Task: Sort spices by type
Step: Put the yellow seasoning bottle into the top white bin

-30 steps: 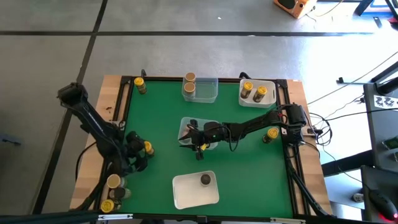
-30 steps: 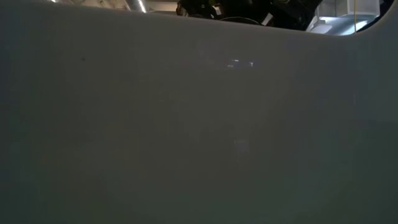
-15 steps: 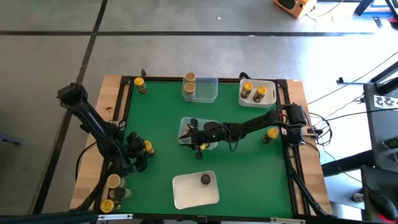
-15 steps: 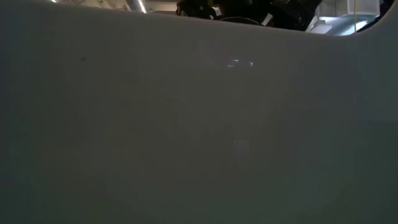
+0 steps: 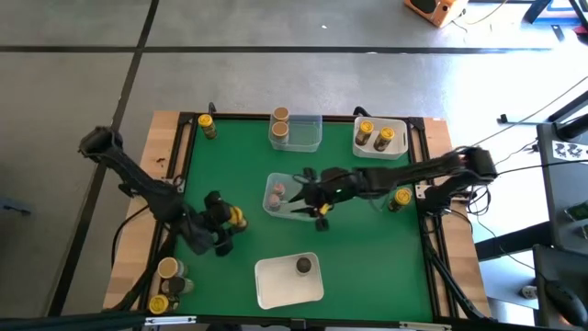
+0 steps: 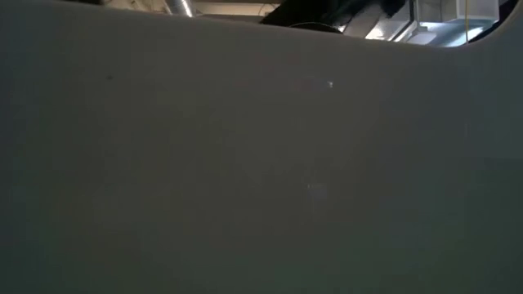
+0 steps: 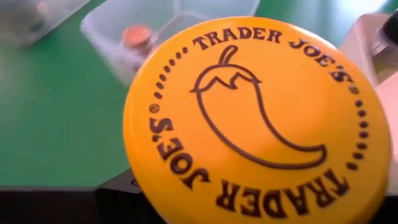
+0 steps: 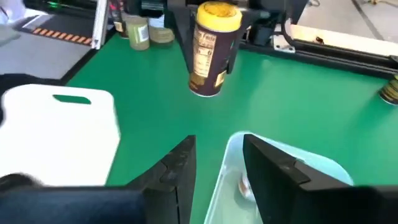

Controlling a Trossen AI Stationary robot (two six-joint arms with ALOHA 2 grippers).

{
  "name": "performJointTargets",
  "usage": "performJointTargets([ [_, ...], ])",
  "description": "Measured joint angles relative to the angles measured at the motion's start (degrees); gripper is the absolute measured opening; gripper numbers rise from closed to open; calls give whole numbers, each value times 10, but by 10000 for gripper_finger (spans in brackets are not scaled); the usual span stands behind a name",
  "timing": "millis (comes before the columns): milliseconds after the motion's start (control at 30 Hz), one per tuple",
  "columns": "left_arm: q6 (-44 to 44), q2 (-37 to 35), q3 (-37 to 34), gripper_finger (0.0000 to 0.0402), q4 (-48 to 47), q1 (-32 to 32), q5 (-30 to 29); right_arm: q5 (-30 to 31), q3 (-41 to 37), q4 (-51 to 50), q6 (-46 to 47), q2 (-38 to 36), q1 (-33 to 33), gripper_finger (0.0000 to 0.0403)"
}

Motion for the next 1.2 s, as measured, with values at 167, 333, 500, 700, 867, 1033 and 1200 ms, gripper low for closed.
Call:
performJointTargets([
  [167, 114, 40, 0, 218, 94, 61, 48, 19, 0, -88, 4, -64, 1, 133],
  [333, 184, 114, 0, 220, 196, 111, 99, 15, -9, -94, 15, -66, 0, 133],
  [500, 234, 188, 0, 221, 285, 144, 143, 15, -24, -63, 15, -42, -1, 133],
  [700, 252, 250, 0, 222, 330, 170, 149, 11, -31, -11, 15, -10, -1, 133],
  [867, 252, 262, 0, 225, 338, 173, 148, 10, -31, 8, 15, 9, -1, 133],
  [1033, 246, 262, 0, 251, 345, 173, 153, 10, -31, 13, 15, 14, -1, 133],
  [1200, 234, 262, 0, 292, 347, 173, 166, 10, -31, 16, 15, 14, -1, 133],
])
